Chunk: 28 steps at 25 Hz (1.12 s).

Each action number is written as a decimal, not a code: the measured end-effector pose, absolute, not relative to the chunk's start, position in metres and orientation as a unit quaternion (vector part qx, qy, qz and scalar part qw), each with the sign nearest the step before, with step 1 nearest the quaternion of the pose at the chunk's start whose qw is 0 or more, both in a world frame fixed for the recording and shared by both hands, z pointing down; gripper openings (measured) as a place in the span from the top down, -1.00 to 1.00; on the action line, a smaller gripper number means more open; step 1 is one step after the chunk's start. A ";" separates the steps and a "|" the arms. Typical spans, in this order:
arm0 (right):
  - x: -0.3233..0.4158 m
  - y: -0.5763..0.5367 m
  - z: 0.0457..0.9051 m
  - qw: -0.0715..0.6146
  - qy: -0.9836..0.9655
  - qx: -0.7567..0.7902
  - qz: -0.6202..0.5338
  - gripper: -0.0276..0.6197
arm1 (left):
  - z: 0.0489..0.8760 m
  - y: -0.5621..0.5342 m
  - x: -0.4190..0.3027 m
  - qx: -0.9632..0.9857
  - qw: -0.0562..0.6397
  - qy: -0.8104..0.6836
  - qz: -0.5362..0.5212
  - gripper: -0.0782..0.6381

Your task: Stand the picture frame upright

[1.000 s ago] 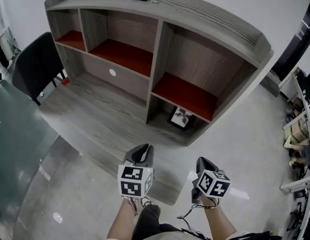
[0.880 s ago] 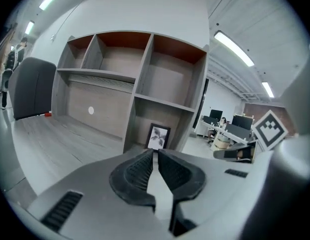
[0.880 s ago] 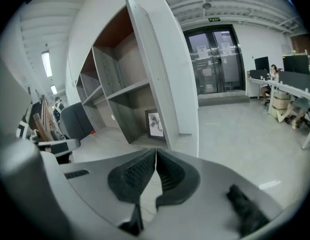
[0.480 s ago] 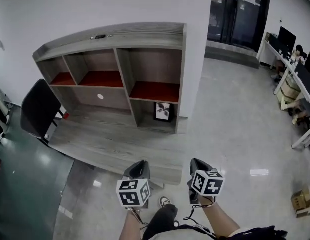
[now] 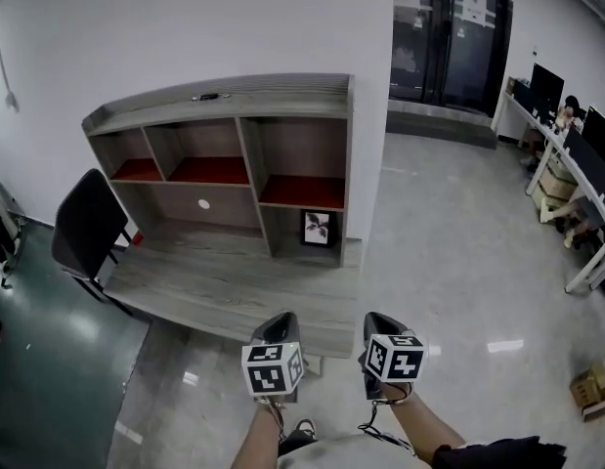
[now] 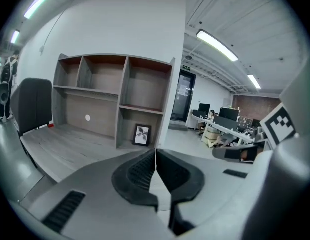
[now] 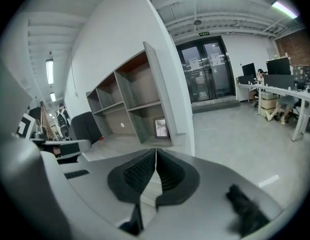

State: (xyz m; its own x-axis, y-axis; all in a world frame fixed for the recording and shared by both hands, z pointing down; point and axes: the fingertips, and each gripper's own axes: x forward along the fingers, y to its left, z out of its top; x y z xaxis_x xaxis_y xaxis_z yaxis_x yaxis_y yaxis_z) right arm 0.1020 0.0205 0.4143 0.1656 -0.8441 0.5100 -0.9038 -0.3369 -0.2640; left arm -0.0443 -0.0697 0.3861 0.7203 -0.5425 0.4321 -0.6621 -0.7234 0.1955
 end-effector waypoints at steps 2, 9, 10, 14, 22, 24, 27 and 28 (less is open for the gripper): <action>0.099 0.017 0.407 0.052 -0.576 0.762 0.289 0.82 | 0.388 -0.073 -0.044 0.910 0.178 -0.329 0.181 0.74; 0.099 0.011 0.407 0.049 -0.570 0.770 0.283 0.82 | 0.404 -0.077 -0.035 0.908 0.182 -0.313 0.209 0.74; 0.099 0.009 0.409 0.053 -0.567 0.771 0.285 0.82 | 0.404 -0.079 -0.035 0.909 0.180 -0.312 0.211 0.74; 0.099 0.004 0.416 0.068 -0.559 0.774 0.289 0.82 | 0.404 -0.084 -0.035 0.909 0.178 -0.310 0.216 0.74; 0.096 -0.003 0.419 0.067 -0.552 0.778 0.293 0.82 | 0.407 -0.090 -0.042 0.907 0.174 -0.311 0.225 0.74; 0.095 -0.003 0.419 0.068 -0.551 0.779 0.292 0.82 | 0.409 -0.091 -0.045 0.906 0.176 -0.311 0.227 0.74; 0.090 -0.004 0.417 0.071 -0.557 0.776 0.289 0.82 | 0.410 -0.094 -0.050 0.905 0.176 -0.314 0.227 0.74; 0.089 -0.005 0.417 0.072 -0.558 0.775 0.288 0.82 | 0.410 -0.094 -0.051 0.905 0.177 -0.314 0.226 0.74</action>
State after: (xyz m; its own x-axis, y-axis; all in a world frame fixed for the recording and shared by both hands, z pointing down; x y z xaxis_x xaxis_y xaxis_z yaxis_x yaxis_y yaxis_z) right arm 0.0886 -0.0049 0.4169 0.2108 -0.8230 0.5275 -0.9063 -0.3667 -0.2100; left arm -0.0509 -0.0945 0.4097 0.7003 -0.4889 0.5201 -0.6486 -0.7402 0.1774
